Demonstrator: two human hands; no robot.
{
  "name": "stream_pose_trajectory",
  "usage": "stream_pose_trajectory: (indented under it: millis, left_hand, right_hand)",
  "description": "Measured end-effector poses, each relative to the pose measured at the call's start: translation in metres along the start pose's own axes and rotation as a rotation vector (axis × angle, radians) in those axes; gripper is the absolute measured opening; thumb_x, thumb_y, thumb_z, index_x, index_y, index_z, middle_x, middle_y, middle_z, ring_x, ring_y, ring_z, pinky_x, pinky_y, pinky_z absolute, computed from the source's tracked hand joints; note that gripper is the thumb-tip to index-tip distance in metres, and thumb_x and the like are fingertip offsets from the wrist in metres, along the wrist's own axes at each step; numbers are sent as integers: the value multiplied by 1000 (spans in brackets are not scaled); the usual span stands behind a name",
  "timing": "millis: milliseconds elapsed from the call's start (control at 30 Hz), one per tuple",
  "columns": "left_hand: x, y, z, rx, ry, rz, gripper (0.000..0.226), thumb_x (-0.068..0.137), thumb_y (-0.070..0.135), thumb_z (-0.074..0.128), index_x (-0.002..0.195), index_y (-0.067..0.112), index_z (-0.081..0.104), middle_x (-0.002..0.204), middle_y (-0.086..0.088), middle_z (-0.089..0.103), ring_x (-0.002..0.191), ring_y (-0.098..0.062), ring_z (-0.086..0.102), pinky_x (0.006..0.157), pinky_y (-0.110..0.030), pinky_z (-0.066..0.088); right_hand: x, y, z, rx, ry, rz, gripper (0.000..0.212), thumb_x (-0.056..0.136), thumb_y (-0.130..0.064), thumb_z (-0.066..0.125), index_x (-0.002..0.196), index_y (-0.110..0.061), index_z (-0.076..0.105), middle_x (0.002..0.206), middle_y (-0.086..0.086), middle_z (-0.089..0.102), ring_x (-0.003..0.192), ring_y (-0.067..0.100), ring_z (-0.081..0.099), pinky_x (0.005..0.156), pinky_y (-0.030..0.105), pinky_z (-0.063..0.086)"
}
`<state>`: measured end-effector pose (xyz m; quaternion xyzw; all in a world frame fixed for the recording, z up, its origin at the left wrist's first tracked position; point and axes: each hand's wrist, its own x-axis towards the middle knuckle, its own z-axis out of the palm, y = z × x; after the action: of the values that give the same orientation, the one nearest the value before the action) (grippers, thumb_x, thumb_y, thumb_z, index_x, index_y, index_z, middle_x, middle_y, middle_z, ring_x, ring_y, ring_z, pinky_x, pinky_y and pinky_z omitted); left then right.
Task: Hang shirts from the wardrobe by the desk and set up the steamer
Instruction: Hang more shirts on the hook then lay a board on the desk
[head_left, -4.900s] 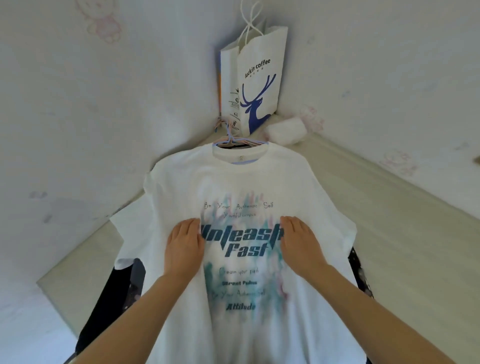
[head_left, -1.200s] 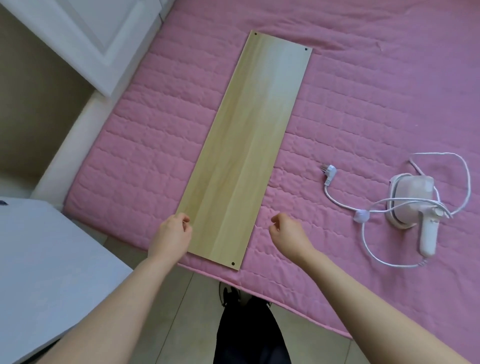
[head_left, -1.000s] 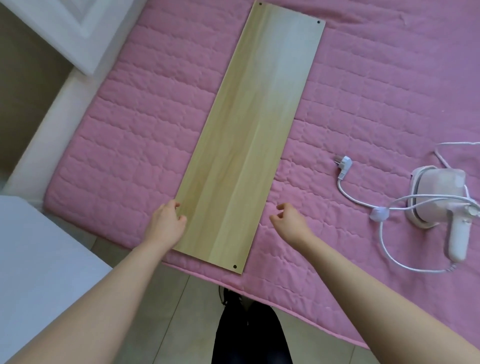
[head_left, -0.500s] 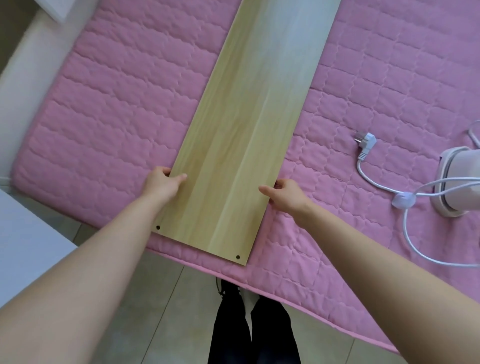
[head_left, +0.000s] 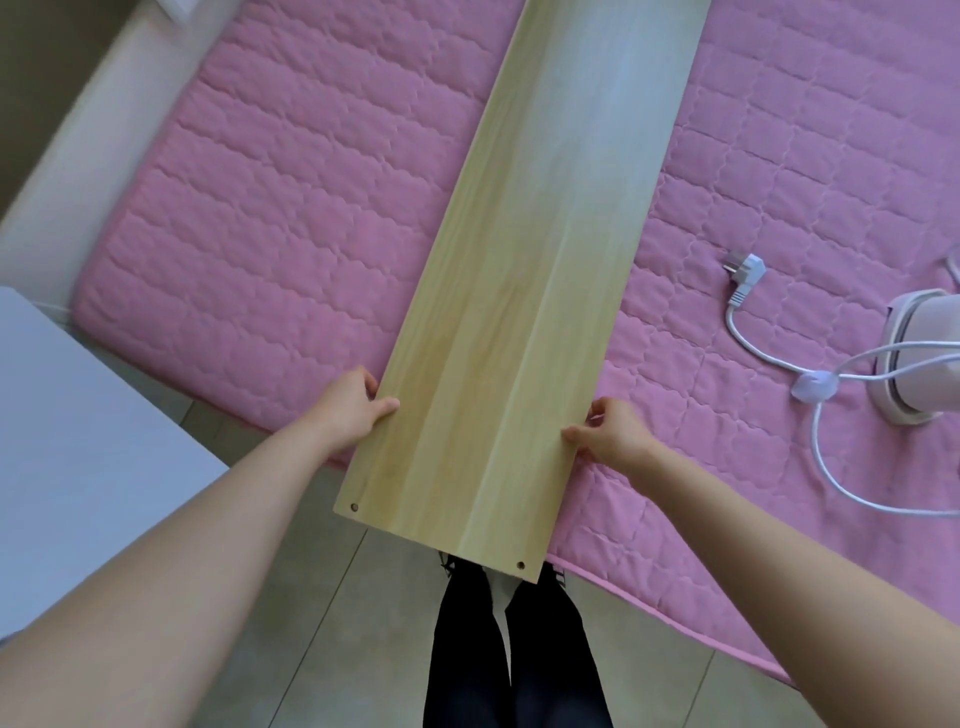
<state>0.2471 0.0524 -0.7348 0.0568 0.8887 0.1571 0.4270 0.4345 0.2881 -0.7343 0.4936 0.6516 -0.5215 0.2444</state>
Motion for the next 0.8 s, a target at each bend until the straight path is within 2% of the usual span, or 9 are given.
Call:
stream_pose_trajectory:
  millis: [67,133,267,333,400,467,533,667,800]
  left_hand:
    - [-17,-14,7,43,-38,-16,23,88,28,68,93,11,53,88,-8,60,83,-27,59,69,-33,47]
    - [-34,-28,14,101,-40,-33,24,86,31,70,91,13,54,89,-8,63,84,-25,58,71,-33,45]
    - [-62,-54,29,143,-68,-101,21,85,24,71,96,12,58,97,-10,66,92,-27,60,76,-33,46]
    - [-69,-65,36,132,-66,-119,17,85,16,68,99,12,59,100,-10,67,95,-27,61,80,-33,47]
    - [-72,-69,40,104,-38,-124,17,85,13,64,102,12,62,102,-10,68,98,-28,62,82,-32,47]
    - [-73,-68,42,92,7,-108,20,87,13,61,107,10,63,104,-10,68,101,-29,61,83,-32,46]
    - [-70,-61,43,100,61,-41,22,88,12,58,110,9,62,107,-11,68,103,-30,61,85,-34,46]
    - [-48,-34,35,97,156,57,24,88,12,56,111,8,60,107,-12,67,102,-31,60,87,-37,46]
    - [-17,-4,27,124,127,116,34,85,11,54,119,9,57,117,-15,62,110,-34,57,94,-41,45]
  right_hand:
    - [-12,14,8,-76,8,5,20,79,-3,67,68,-12,53,82,19,69,77,34,66,79,48,54]
    - [-28,28,18,-144,9,3,24,78,-5,69,67,-14,50,76,11,67,74,28,63,74,41,52]
    - [-56,57,42,-103,-72,71,28,80,2,65,65,-15,49,62,0,56,53,9,52,50,17,44]
    - [-62,63,48,52,-136,140,22,85,-2,65,67,-10,56,62,3,59,47,8,55,48,20,48]
    - [-61,63,48,146,-196,188,17,89,-8,63,74,-2,62,66,6,62,51,9,58,48,18,47]
    - [-54,62,45,100,-249,206,23,90,-15,62,85,7,65,76,15,63,63,19,58,58,22,48]
    - [-46,58,39,14,-280,205,24,91,-18,60,86,6,66,80,17,63,70,23,55,63,28,45]
    - [-16,34,16,-102,-100,103,16,85,-9,58,74,0,67,71,14,65,64,23,55,66,36,46]
    - [16,3,-14,-82,48,45,16,81,-8,55,71,-4,68,63,9,63,66,24,57,74,43,52]
